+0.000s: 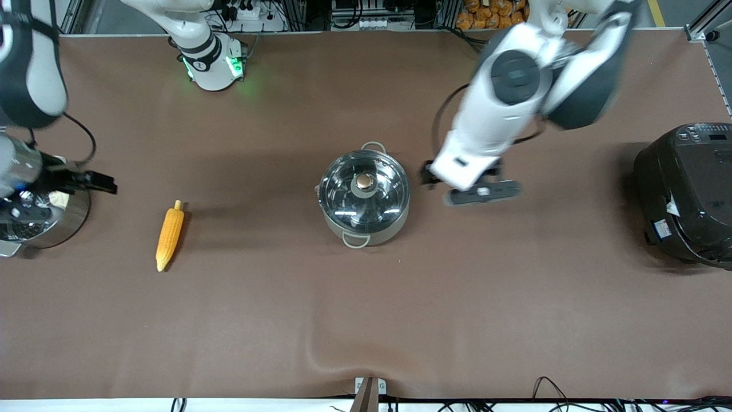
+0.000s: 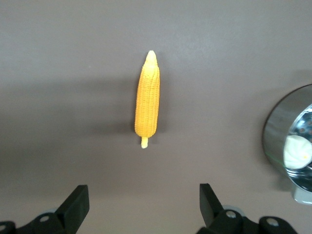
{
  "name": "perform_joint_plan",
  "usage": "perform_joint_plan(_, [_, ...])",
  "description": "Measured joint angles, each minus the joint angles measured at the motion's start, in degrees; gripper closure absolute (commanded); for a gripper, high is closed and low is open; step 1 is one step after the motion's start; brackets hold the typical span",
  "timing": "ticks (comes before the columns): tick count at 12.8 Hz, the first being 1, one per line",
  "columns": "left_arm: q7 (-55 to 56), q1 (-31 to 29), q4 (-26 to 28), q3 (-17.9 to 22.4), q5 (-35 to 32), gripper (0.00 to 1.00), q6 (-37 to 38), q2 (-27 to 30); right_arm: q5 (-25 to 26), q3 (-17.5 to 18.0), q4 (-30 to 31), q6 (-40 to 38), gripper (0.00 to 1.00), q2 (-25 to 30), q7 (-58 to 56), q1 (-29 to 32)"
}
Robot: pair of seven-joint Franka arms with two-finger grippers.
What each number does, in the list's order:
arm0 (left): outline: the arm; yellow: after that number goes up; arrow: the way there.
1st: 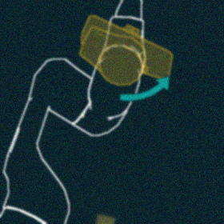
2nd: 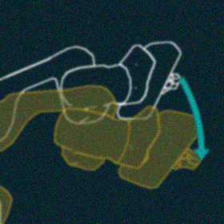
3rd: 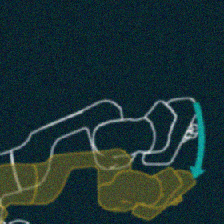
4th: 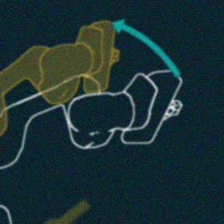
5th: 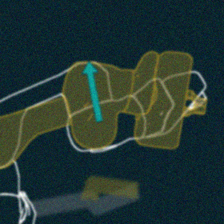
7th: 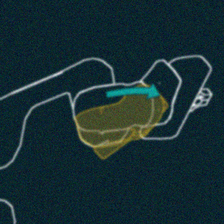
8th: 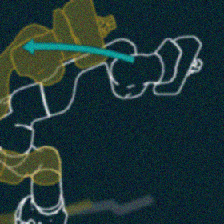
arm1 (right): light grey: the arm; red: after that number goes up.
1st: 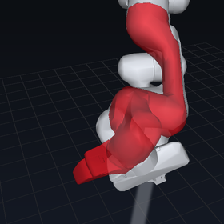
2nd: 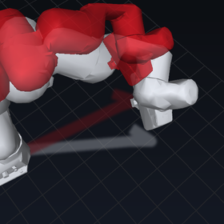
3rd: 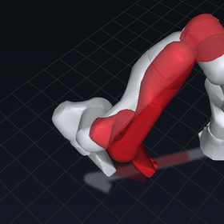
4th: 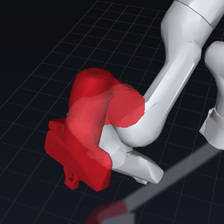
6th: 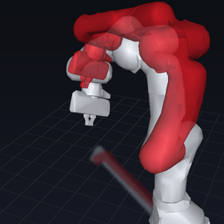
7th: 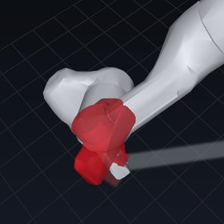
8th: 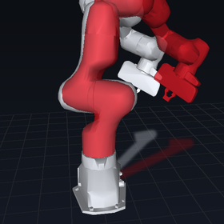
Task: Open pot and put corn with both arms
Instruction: 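Reach the left gripper to the pot lid knob while the right gripper reaches the corn, then grasp the lid knob with the left gripper while the right gripper grasps the corn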
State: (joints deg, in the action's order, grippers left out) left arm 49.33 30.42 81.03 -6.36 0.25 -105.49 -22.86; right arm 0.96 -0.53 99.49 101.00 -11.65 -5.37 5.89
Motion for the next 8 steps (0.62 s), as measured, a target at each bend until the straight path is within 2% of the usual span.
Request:
perform_joint_plan(2, [7.9, 3.4, -3.8, 0.2, 0.0, 0.0, -3.8, -5.8, 0.0, 0.0, 0.2, 3.0, 0.0, -4.4, 0.0, 0.4])
perform_joint_plan(4, [13.6, 5.9, -5.3, 0.2, 0.0, 0.0, -8.1, -10.0, 0.0, 0.0, 0.2, 5.4, 0.0, -8.0, 0.0, 0.5])
perform_joint_plan(8, [18.5, 9.0, -6.0, 0.3, 0.0, 0.0, -10.7, -13.8, 0.0, 0.1, 2.6, 13.2, 0.0, -12.8, 0.0, 0.5])
